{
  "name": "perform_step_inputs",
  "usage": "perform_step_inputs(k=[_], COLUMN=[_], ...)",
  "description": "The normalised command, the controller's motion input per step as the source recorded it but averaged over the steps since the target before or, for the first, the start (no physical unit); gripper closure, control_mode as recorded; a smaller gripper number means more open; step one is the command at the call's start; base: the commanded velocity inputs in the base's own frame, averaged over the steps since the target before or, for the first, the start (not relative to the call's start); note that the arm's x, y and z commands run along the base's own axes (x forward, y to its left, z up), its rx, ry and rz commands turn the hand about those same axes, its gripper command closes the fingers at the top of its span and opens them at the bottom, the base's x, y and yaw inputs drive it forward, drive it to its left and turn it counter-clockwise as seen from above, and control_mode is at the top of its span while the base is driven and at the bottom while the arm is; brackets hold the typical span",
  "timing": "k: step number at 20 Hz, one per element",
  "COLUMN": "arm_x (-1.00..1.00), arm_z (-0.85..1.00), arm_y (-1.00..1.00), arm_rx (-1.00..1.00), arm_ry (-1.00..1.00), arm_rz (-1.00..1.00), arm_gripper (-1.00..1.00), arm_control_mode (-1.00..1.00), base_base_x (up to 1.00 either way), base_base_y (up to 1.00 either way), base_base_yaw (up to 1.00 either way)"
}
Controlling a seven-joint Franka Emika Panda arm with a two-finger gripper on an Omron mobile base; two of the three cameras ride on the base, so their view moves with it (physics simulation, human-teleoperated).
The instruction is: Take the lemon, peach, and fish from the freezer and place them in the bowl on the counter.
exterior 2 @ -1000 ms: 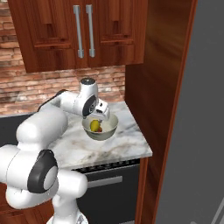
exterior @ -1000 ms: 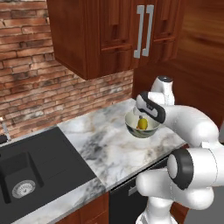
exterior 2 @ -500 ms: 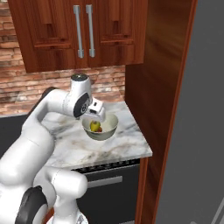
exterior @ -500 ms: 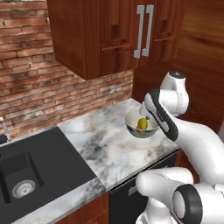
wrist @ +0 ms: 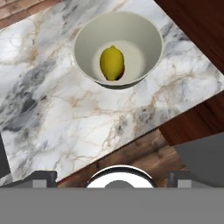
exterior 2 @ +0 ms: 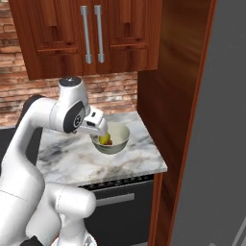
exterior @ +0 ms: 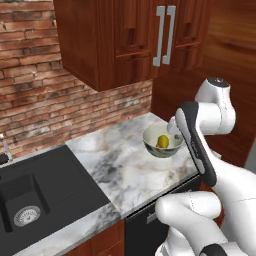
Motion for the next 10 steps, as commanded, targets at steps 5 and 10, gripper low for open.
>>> perform_step_inputs(k=[5,10], arm_x=[-0.43,-0.33], arm_z=[0.33,0.28], arm_y=[0.11,0.09], arm_rx=[0.0,0.0], arm_ry=[-0.08,-0.05], arm_rz=[0.0,0.0], arm_gripper=[-1.0,-1.0], arm_control_mode=[-1.0,-1.0], base_base_x=[0.0,0.0], base_base_y=[0.0,0.0], base_base_yaw=[0.0,0.0])
